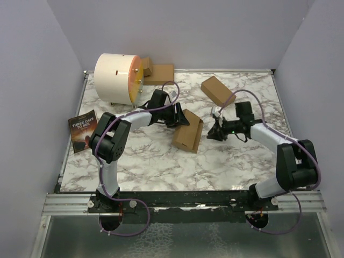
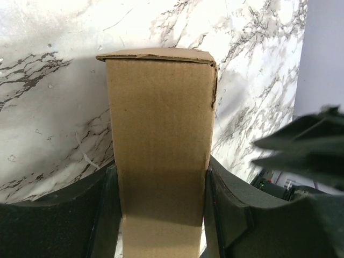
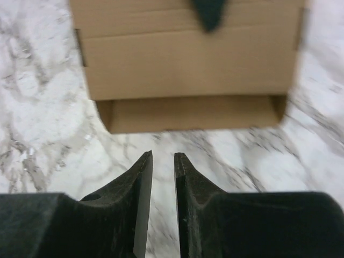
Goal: Fold the paper box
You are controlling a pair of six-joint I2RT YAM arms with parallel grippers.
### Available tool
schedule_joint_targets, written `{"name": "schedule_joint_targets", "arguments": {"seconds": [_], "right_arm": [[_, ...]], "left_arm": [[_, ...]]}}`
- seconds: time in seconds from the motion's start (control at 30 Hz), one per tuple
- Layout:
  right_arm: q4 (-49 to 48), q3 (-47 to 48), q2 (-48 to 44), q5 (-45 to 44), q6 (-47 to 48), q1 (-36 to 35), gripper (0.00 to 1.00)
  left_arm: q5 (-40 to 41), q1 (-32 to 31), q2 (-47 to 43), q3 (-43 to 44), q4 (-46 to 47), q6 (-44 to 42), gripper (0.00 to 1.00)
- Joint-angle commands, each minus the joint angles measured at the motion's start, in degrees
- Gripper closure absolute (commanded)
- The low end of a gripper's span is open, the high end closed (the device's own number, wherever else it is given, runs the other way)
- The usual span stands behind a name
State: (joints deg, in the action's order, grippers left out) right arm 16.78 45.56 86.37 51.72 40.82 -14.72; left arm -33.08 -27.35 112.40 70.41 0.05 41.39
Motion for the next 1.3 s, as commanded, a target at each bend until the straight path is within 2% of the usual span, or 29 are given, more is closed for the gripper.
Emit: {"name": "schedule_joint_targets", "arguments": {"seconds": [0.0, 0.1, 0.23, 0.83, 1.27], "right_arm": [[2.13, 2.29, -3.8, 4.44, -4.24, 9.41, 0.76], [1.41, 2.7, -4.4, 5.0, -7.57, 14.2, 0.75], [0.28, 1.8, -5.45, 6.12, -8.72, 17.03, 0.75], [-0.25, 1.61, -6.77, 7.05, -9.43, 17.62, 0.75], [-0.34, 1.68, -7.88, 7.64, -9.7, 18.96, 0.75]], "left_arm": [[3.64, 0.37, -0.45, 0.95, -3.7, -4.47, 0.83], [3.82, 0.37, -0.34, 1.15, -4.35, -4.85, 0.83], [4.59, 0.3, -0.25, 2.16, -6.13, -5.62, 0.83], [18.9, -6.13, 4.15, 17.26, -23.24, -12.82, 0.83], [26.56, -10.23, 15.56, 35.76, -39.85, -19.39, 0.83]]}}
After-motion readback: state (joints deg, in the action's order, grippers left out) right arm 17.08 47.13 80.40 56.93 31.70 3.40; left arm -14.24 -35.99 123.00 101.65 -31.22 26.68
